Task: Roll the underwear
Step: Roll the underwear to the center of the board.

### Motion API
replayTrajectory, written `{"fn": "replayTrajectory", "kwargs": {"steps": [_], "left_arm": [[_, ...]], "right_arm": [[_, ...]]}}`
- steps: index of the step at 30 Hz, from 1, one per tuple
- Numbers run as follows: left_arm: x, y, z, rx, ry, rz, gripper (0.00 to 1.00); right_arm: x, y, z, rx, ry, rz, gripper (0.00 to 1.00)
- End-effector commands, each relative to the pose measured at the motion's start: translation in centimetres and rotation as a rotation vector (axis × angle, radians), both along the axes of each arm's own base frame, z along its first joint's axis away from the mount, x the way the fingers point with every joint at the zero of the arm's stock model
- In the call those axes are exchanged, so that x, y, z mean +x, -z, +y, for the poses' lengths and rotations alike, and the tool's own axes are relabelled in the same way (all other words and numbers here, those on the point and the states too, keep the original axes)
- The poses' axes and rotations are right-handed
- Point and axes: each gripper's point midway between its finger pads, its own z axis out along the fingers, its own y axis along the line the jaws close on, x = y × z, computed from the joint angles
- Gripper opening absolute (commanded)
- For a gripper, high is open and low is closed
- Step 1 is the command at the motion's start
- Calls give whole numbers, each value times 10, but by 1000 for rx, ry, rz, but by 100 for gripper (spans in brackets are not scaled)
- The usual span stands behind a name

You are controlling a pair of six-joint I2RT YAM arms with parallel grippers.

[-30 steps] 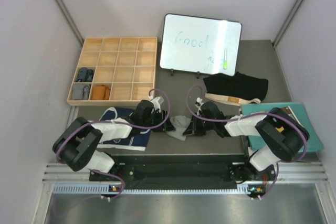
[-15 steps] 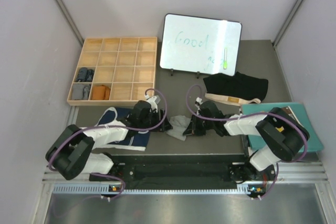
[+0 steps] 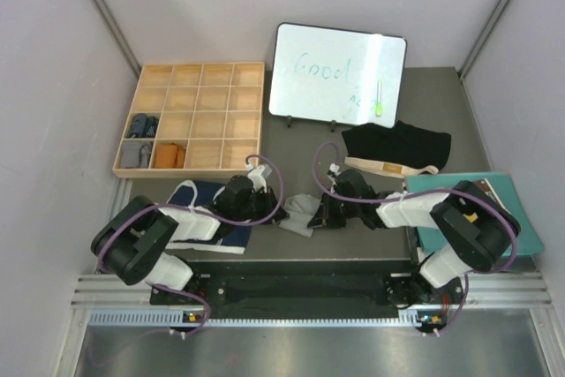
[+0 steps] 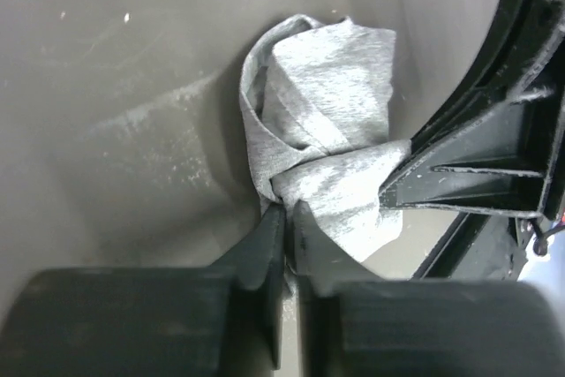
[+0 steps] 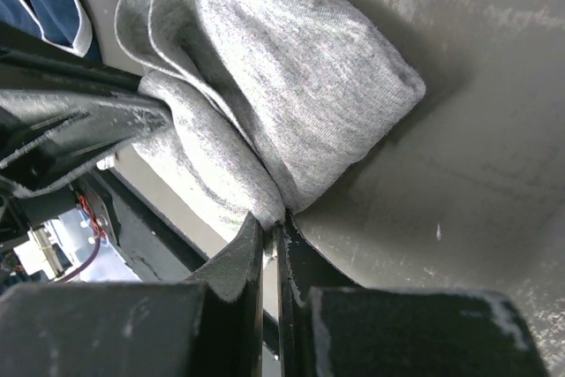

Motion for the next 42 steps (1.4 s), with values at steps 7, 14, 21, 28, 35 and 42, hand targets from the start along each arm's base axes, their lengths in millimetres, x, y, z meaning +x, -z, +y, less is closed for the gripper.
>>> {"fn": "replayTrajectory", "kwargs": {"steps": [7, 14, 21, 28, 35, 42], "left_arm": [[-16, -6, -1, 46, 55, 137, 0], [-30, 2, 7, 147, 76, 288, 0], [-33, 6, 5, 170, 118, 355, 0], [-33, 10, 3, 171, 140, 390, 0], [-32, 10, 4, 181, 151, 388, 0], [-32, 11, 2, 177, 164, 390, 0]], "right_arm": [[11, -34, -32, -239, -37, -281, 43], [9, -90, -3, -348, -183, -716, 60], [-22, -83, 34, -458, -370, -967, 61], [-41, -54, 48, -582, -483, -1060, 61], [-41, -31, 43, -646, -516, -1063, 56], [-43, -5, 38, -692, -573, -1047, 41]]}}
